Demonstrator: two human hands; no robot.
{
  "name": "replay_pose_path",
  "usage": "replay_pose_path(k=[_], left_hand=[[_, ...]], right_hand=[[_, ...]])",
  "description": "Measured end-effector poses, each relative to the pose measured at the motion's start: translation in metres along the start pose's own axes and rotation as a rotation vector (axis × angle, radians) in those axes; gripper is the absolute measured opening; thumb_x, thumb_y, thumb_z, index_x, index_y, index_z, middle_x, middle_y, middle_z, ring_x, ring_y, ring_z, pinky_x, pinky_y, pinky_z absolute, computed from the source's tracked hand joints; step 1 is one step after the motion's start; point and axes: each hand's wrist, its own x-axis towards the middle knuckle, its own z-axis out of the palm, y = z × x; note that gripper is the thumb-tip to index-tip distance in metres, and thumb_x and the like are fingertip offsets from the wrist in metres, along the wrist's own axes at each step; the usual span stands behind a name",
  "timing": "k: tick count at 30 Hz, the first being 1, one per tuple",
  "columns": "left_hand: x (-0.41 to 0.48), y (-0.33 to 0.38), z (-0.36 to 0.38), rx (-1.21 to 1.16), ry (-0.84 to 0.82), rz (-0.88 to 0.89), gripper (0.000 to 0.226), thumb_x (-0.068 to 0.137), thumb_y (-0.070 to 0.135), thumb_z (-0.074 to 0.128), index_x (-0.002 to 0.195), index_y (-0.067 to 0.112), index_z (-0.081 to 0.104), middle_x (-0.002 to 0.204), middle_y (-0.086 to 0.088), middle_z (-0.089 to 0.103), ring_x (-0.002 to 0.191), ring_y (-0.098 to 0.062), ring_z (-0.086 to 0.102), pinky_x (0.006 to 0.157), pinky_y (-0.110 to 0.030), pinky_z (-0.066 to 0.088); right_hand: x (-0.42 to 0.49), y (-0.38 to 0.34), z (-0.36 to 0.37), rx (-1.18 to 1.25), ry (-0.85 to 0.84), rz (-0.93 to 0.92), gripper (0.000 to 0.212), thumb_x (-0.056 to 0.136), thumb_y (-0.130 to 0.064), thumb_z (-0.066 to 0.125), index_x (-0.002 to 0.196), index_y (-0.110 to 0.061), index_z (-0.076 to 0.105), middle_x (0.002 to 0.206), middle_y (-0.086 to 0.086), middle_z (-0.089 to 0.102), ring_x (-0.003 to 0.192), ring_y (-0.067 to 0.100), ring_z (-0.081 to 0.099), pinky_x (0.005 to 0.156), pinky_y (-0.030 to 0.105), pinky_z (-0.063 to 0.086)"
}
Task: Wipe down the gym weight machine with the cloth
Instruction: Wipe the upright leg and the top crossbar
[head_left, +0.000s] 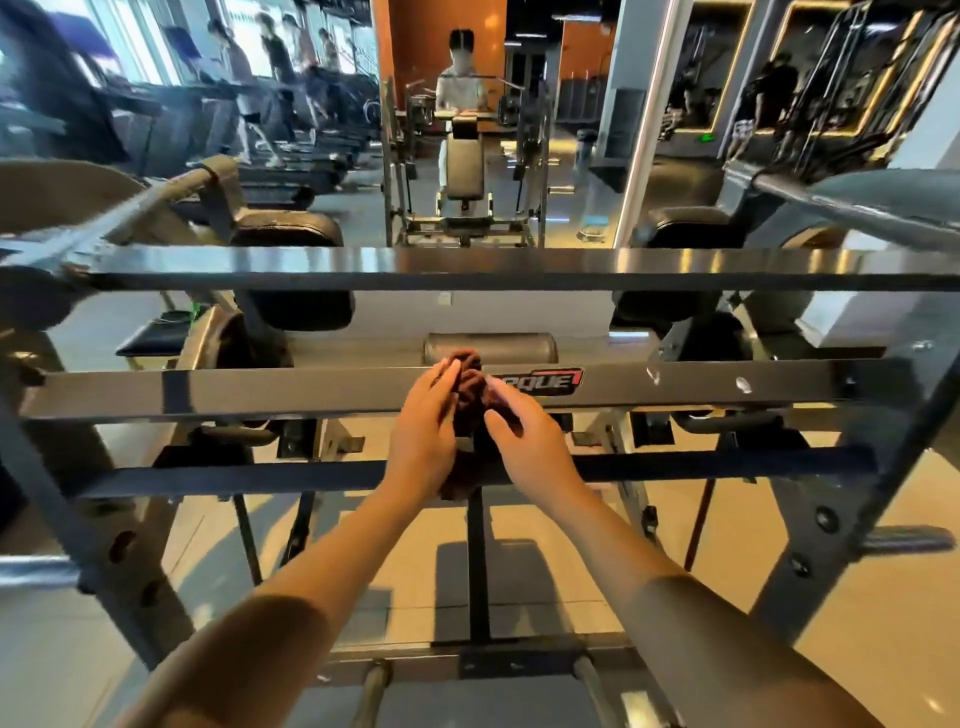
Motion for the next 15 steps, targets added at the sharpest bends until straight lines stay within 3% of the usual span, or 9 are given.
replay_pose_path(k=[4,6,11,13,15], left_hand=[[-0.009,0.059,0.017,-0.407,-0.076,-0.106,0.038,0.109,0.023,0.040,0.144,0.036,0.048,0.134,0.012,0.059,0.124,-0.001,0.056,0.101,-0.026,0.051],[-0.005,0.074,0.032,-0.568,-0.119,-0.157,0.038,0.110,0.030,0.037,0.145,0.041,0.047,0.134,0.012,0.060,0.123,-0.004,0.058,0.099,-0.029,0.051],[0.014,0.083,0.064,-0.420,-0.288,-0.043,0.041,0.110,0.038,0.034,0.149,0.034,0.046,0.140,0.010,0.058,0.125,0.002,0.053,0.109,-0.032,0.045],[0.025,0.087,0.079,-0.243,-0.283,0.049,0.041,0.110,0.033,0.035,0.149,0.027,0.046,0.148,0.006,0.053,0.133,0.001,0.046,0.116,-0.033,0.037],[0.035,0.088,0.095,-0.125,-0.252,0.169,0.039,0.110,0.028,0.038,0.147,0.023,0.049,0.149,0.004,0.052,0.137,-0.005,0.044,0.119,-0.036,0.034]], right_hand=[[-0.004,-0.009,-0.014,0.402,0.001,0.117,0.048,0.106,-0.034,0.050,0.150,-0.046,0.038,0.148,-0.017,0.043,0.132,0.008,0.044,0.109,0.040,0.046],[-0.004,-0.005,-0.030,0.473,0.073,0.116,0.045,0.106,-0.034,0.051,0.147,-0.050,0.042,0.147,-0.017,0.044,0.128,0.007,0.047,0.106,0.039,0.049],[0.003,0.031,-0.076,0.190,0.376,0.075,0.036,0.105,-0.020,0.054,0.137,-0.034,0.060,0.137,-0.012,0.057,0.124,0.001,0.053,0.108,0.032,0.048],[0.008,0.043,-0.088,0.054,0.557,0.092,0.035,0.106,-0.016,0.052,0.138,-0.027,0.060,0.139,-0.007,0.054,0.121,0.001,0.051,0.107,0.028,0.048],[0.018,0.051,-0.092,-0.095,0.583,0.053,0.037,0.106,-0.017,0.050,0.142,-0.024,0.057,0.143,-0.002,0.049,0.124,0.007,0.048,0.105,0.024,0.046]])
